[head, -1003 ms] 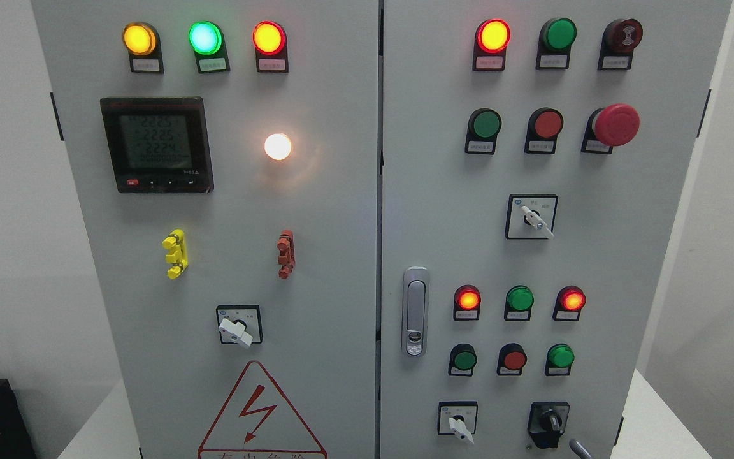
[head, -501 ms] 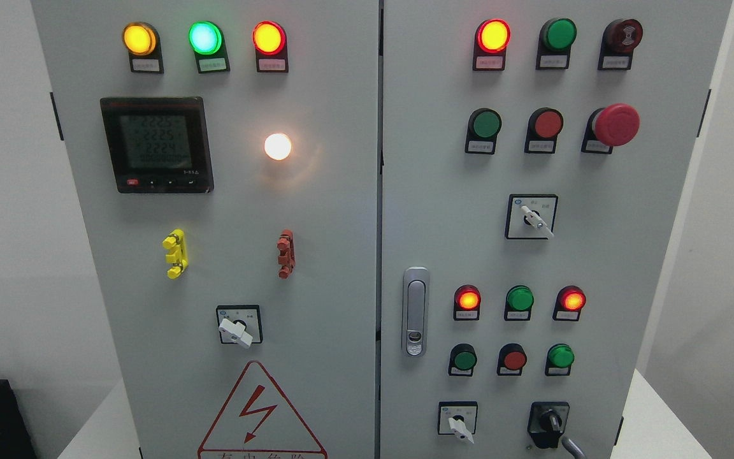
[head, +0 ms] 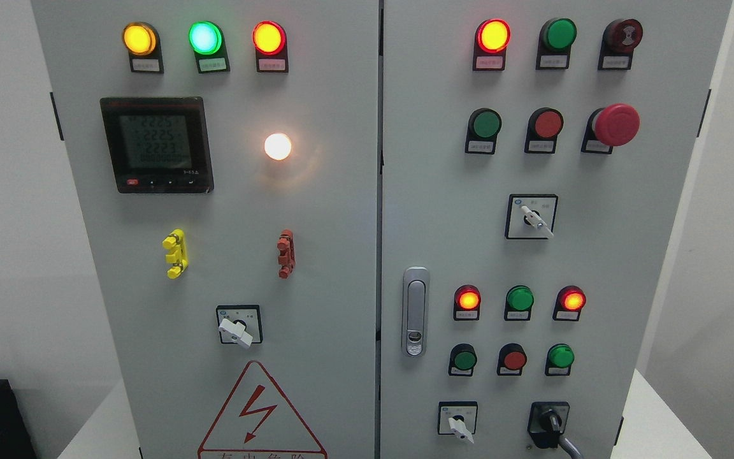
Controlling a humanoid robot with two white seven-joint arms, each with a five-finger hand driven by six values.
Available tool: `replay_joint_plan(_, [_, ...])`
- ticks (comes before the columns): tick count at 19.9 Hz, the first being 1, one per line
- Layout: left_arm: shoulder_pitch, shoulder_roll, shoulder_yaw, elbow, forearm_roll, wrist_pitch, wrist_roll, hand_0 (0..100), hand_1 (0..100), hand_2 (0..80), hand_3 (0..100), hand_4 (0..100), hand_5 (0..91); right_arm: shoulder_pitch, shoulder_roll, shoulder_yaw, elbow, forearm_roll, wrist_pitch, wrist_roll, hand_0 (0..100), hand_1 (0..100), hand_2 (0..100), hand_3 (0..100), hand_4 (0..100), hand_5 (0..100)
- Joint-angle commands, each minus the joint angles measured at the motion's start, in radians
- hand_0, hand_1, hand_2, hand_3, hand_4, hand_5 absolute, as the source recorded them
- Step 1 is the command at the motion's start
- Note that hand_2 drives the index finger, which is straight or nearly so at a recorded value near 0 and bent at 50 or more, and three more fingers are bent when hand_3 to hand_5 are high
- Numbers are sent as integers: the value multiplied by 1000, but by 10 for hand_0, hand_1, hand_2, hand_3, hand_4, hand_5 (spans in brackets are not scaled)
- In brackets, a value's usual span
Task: Trip black knob to open circuit
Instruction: 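Raise the right hand up toward the black rotary knob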
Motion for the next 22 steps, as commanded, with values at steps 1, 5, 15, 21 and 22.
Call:
replay_joint_plan(1, [0, 0, 0, -25, 0, 0, 0, 120, 389, 0, 0, 0, 0, -1, 1, 11, 4, 0, 0, 0, 0, 57, 0, 996, 917, 834])
replay_joint_plan(5, [0, 0, 0, -25, 0, 0, 0, 120, 389, 0, 0, 0, 0, -1, 2, 12, 1, 0, 0, 0, 0, 57, 0, 998, 917, 835])
replay_joint_plan(15, [0, 0, 0, -25, 0, 0, 0, 120, 389, 0, 0, 0, 0, -1, 5, 17, -3, 0, 0, 1, 0, 53, 0, 1000, 918, 836])
replay_joint_plan(21, [0, 0, 0, -25, 0, 1, 0, 120, 389, 0, 0, 0, 0, -1, 5, 28, -3, 0, 0, 1, 0, 52, 0, 1000, 919, 836])
replay_joint_plan(22, [0, 0, 0, -25, 0, 0, 0, 120, 389, 0, 0, 0, 0, -1, 5, 29, -3, 0, 0, 1, 0, 52, 0, 1000, 919, 836])
